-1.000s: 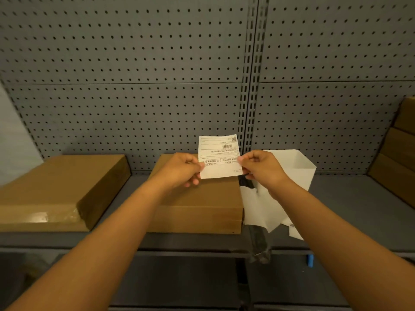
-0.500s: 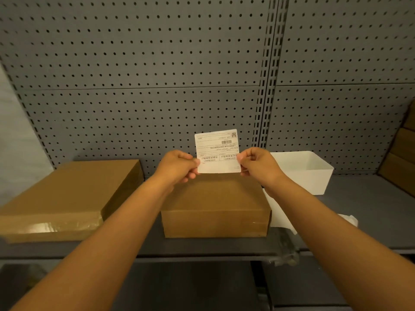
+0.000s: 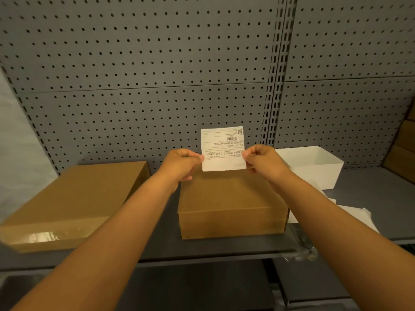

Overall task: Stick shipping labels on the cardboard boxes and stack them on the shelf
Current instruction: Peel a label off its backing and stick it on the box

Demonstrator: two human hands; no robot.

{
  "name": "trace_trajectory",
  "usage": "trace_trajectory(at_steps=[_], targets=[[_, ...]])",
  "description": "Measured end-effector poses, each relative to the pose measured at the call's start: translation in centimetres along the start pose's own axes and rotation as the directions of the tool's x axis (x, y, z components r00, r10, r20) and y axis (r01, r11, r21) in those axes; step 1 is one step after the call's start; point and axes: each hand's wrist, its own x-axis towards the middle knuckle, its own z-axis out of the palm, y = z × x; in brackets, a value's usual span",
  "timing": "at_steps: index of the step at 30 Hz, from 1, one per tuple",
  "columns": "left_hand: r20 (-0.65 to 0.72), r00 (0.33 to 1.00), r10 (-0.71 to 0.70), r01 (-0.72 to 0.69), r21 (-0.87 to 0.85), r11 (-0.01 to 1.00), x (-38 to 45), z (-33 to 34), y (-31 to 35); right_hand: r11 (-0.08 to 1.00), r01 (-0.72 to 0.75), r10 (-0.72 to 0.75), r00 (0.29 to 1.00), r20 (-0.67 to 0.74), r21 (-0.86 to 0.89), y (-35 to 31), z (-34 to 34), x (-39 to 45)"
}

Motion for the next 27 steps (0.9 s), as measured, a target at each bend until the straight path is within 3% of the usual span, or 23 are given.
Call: trace_trajectory(at_steps=[5, 11, 16, 27], targets=[[0.010, 1.000, -0.004, 0.004, 0.068, 0.998, 0.9, 0.9, -0.5, 0.997, -0.056, 0.059, 0.998, 0.038, -0.053, 0.7, -0.3, 0.8], [0.053, 0.997, -0.059, 0.046, 0.222, 0.974, 1.5, 2.9, -1.7, 0.963, -0.115, 0.133, 0.989, 0.059, -0.243, 2.9, -0.8, 1.8], [0.032, 0.995, -0.098, 0.082, 0.332, 0.940, 2.2, 3.6, -2.4, 0.935, -0.104, 0.140, 0.987, 0.083, -0.340, 3.9, -0.9, 2.1], [0.038, 0.988, -0.148, 0.121, 0.397, 0.910, 2.9, 3.9, -2.6, 0.906, -0.049, 0.113, 0.985, 0.128, -0.421, 4.8, -0.6, 2.9]])
